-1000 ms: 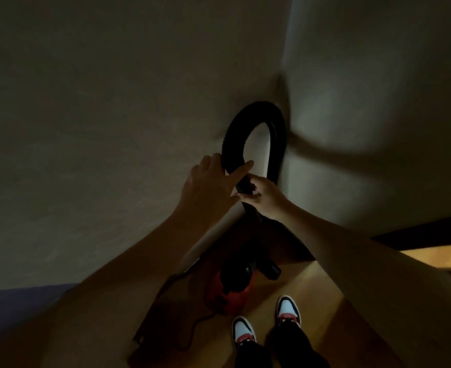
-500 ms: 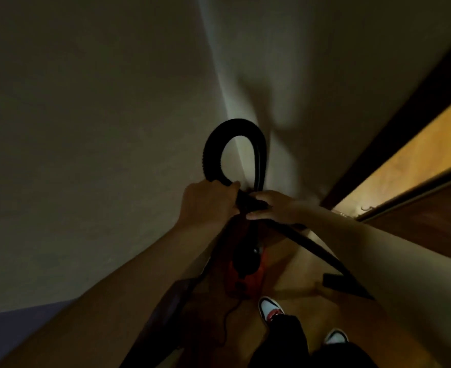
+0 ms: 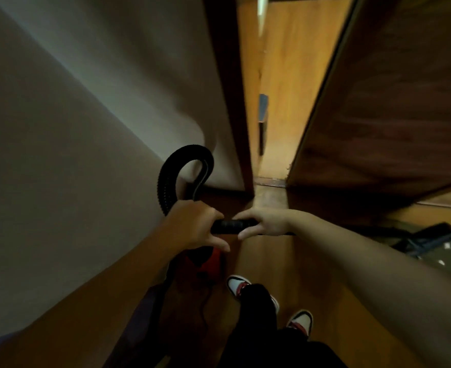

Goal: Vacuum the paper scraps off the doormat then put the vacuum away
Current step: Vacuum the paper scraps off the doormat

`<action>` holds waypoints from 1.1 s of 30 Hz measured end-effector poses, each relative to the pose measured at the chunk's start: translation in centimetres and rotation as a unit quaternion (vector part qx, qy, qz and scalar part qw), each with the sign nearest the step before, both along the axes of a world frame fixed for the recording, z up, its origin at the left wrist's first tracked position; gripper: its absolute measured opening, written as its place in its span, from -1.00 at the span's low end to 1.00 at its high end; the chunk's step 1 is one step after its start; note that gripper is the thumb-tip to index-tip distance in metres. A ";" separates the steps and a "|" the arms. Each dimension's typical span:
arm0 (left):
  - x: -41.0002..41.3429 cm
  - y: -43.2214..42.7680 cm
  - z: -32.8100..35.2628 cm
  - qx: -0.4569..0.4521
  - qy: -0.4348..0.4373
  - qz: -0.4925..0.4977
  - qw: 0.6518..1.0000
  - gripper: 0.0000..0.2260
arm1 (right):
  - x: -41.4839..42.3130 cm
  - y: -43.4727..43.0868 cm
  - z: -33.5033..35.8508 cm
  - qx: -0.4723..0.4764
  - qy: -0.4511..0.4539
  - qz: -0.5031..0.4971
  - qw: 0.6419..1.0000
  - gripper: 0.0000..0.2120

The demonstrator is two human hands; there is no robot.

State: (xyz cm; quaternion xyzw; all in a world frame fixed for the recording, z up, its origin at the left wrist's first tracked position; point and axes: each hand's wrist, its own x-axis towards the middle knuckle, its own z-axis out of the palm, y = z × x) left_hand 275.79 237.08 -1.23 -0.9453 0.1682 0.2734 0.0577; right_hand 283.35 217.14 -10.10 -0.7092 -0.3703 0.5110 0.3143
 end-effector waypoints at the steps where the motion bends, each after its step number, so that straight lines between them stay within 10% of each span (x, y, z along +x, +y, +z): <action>1: 0.3 -1.5 -0.3 -0.004 0.020 0.005 1.000 -0.40 | -0.2 -1.6 -0.1 -0.002 0.002 -0.007 1.000 -0.61; 10: -0.4 -15.3 -5.3 -0.047 0.175 0.123 0.976 -0.25 | -4.0 -16.1 -1.6 -0.034 -0.072 -0.126 0.989 -0.90; 15: -2.1 -19.9 -7.1 -0.151 0.237 0.209 0.937 -0.26 | -9.1 -22.4 -2.8 -0.089 -0.194 -0.307 0.928 -0.65; 22: -5.0 -23.1 -10.5 -0.269 0.312 0.271 0.870 -0.46 | -15.9 -23.6 -7.9 -0.130 0.017 -0.740 0.660 -0.37; 28: -7.3 -22.7 -14.9 -0.238 0.350 0.243 0.873 -0.32 | -15.3 -20.1 -14.1 0.133 0.308 -0.908 0.252 -0.31; 33: -7.4 -21.1 -18.8 -0.185 0.436 0.213 0.854 -0.40 | -16.6 -17.2 -18.3 0.078 0.277 -0.936 0.201 -0.26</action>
